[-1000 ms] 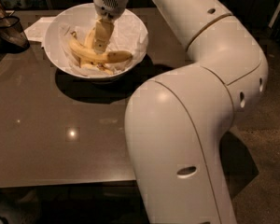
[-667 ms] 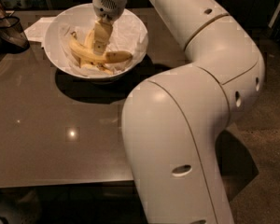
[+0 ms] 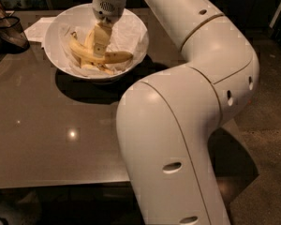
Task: Pick banana from white bowl
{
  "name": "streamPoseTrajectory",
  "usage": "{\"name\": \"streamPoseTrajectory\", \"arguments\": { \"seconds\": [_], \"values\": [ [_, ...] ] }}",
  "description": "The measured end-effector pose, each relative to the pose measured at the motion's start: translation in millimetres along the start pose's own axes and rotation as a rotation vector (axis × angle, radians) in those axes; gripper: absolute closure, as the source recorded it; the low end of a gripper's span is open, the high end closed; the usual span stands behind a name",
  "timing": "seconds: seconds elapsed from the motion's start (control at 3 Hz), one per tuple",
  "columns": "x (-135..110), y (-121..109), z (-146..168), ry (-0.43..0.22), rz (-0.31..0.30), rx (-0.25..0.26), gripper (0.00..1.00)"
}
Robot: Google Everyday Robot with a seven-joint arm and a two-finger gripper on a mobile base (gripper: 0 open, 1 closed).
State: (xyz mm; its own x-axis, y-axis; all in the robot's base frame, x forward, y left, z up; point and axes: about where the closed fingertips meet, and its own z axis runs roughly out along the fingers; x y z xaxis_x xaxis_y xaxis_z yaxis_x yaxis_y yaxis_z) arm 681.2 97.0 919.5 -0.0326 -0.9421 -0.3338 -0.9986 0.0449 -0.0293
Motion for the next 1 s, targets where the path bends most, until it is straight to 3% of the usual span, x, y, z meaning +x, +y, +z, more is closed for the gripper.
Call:
{"name": "streamPoseTrajectory", "arguments": {
  "seconds": [1.0],
  "values": [
    [4.9, -6.0, 23.2, 0.021, 0.029, -0.039, 0.44]
  ]
}}
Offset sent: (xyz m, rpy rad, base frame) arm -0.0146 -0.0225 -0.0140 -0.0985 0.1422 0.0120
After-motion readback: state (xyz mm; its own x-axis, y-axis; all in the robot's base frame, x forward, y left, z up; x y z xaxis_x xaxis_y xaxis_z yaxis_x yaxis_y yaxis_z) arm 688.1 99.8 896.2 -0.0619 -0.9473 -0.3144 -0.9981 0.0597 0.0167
